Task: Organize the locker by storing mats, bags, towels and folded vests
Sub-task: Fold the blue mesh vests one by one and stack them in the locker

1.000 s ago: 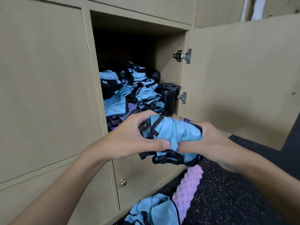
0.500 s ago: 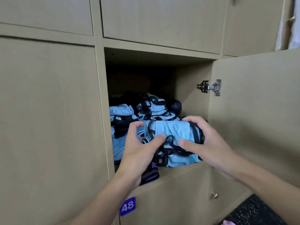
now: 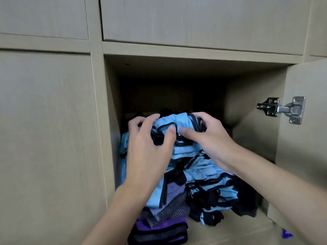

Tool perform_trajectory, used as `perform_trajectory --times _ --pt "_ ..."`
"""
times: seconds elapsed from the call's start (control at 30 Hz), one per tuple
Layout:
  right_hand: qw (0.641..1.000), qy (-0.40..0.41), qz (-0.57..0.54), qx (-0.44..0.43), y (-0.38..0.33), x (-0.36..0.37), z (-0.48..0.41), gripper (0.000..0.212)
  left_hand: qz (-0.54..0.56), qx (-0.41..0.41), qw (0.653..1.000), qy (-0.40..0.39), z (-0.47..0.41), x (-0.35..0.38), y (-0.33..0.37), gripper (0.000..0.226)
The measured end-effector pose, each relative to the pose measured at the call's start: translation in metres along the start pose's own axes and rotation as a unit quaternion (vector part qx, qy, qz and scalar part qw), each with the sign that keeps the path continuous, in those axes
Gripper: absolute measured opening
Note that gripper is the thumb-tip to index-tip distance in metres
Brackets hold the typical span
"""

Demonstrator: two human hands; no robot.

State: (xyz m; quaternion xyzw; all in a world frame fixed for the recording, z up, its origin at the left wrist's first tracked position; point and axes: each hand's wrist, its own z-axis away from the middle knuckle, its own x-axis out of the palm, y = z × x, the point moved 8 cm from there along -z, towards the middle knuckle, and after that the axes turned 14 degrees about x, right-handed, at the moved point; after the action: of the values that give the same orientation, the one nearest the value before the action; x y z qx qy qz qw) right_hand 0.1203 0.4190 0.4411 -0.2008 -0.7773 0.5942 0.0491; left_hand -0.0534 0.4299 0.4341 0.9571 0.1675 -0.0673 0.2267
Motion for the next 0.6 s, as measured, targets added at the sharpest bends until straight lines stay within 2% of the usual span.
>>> perform_trajectory --times 0.13,0.2,0.23,0.3,0.33,0.43,0.53,0.6 --pt "0.993 -0.064 -0.101 0.007 -0.008 0.032 -0.033 0.027 -0.131 0.055 0.989 0.029 -0.021 -0.011 -0.003 0.046" --pt "0.989 -0.074 -0.127 0.019 -0.01 0.049 -0.05 0.036 -0.224 0.076 0.972 -0.01 -0.028 -0.006 -0.005 0.051" --pt "0.994 -0.06 -0.095 0.013 -0.011 0.055 -0.059 0.048 -0.267 0.067 0.96 -0.047 -0.03 -0.001 -0.011 0.054" --pt "0.997 -0.016 0.065 -0.035 -0.014 0.06 -0.066 0.07 -0.339 0.033 0.933 -0.119 -0.026 0.009 -0.029 0.062" --pt "0.986 -0.004 0.15 -0.068 -0.016 0.063 -0.064 0.073 -0.366 0.019 0.919 -0.142 -0.021 0.014 -0.038 0.065" --pt "0.927 0.041 0.329 -0.177 -0.018 0.064 -0.053 0.057 -0.409 0.004 0.897 -0.167 -0.008 0.023 -0.052 0.07" --pt "0.848 0.104 0.453 -0.255 -0.019 0.065 -0.051 0.049 -0.437 0.008 0.889 -0.137 -0.01 0.026 -0.06 0.069" --pt "0.83 0.108 0.483 -0.257 -0.017 0.066 -0.055 0.046 -0.443 0.015 0.887 -0.128 -0.014 0.028 -0.063 0.071"
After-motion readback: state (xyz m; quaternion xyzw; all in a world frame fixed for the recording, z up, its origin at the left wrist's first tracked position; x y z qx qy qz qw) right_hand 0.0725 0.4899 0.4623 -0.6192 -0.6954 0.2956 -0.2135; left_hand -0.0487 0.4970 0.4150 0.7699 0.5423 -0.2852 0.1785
